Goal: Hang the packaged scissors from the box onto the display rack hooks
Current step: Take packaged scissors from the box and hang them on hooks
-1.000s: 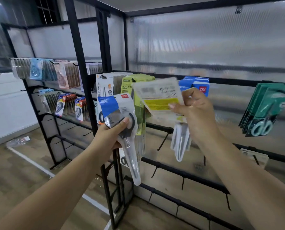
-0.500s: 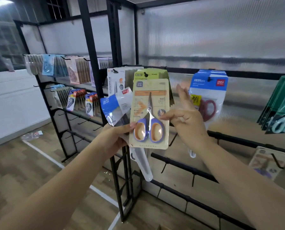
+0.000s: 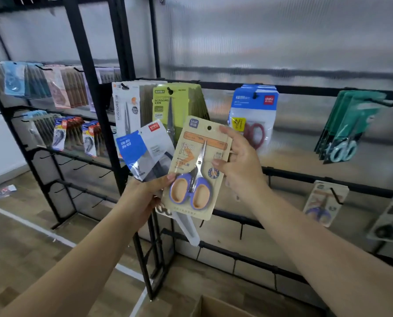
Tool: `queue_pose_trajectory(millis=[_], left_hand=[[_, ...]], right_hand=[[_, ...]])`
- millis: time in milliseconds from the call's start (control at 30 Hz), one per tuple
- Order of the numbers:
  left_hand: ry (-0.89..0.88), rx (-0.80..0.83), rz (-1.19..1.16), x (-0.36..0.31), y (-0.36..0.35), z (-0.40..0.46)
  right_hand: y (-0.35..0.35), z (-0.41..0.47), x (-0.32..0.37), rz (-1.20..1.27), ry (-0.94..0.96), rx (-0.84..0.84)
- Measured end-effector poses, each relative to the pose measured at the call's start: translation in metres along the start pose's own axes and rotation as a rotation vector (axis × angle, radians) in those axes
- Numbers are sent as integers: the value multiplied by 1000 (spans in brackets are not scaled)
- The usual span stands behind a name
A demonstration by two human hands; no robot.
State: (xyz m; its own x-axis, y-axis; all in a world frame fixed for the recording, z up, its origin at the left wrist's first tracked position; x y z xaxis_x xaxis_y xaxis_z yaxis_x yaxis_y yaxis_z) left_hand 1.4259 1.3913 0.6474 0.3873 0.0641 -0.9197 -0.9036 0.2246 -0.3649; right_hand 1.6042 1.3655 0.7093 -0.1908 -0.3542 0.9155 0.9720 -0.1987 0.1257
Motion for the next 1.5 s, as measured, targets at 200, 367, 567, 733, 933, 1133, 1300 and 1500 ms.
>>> queue_pose_trajectory(millis=[200,367,567,733,933,1133,1300,1500], left_hand=[[23,126,20,17,-53,4],[38,241,-12,32,-101,7],[72,435,-20,42,-175,1],[198,543,-77,72,-214,-4],[286,605,-38,106,-238,-13],[177,705,-10,114,-271,-20],[203,634,-10,139,-271,-13],[291,463,20,178,-233,-5]], right_hand=[[58,-21,12,-24,21,-141],[112,-45,20,-118,5,-219],[165,-76,31,-217,1,-358],[218,-107,32,-302,-35,-533],[268,-141,23,-353,-121,-732],[308,-162,20,-408,-177,-759],[346,-179,5,-456,-226,-752],[392,-205,-47,-477,-343,-754]])
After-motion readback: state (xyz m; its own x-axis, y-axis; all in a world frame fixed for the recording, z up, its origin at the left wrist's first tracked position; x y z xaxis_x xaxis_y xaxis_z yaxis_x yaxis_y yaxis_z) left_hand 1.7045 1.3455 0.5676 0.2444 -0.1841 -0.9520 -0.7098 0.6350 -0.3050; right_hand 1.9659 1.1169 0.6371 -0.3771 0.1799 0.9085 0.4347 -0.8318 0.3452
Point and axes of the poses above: each hand's wrist, its own z-axis towards the middle knuckle, its own y-axis out of the back of the hand, x = y × z, the point moved 9 cm from there along z, towards the middle knuckle, and after that the axes turned 8 degrees about -z, right-handed, at the moved point
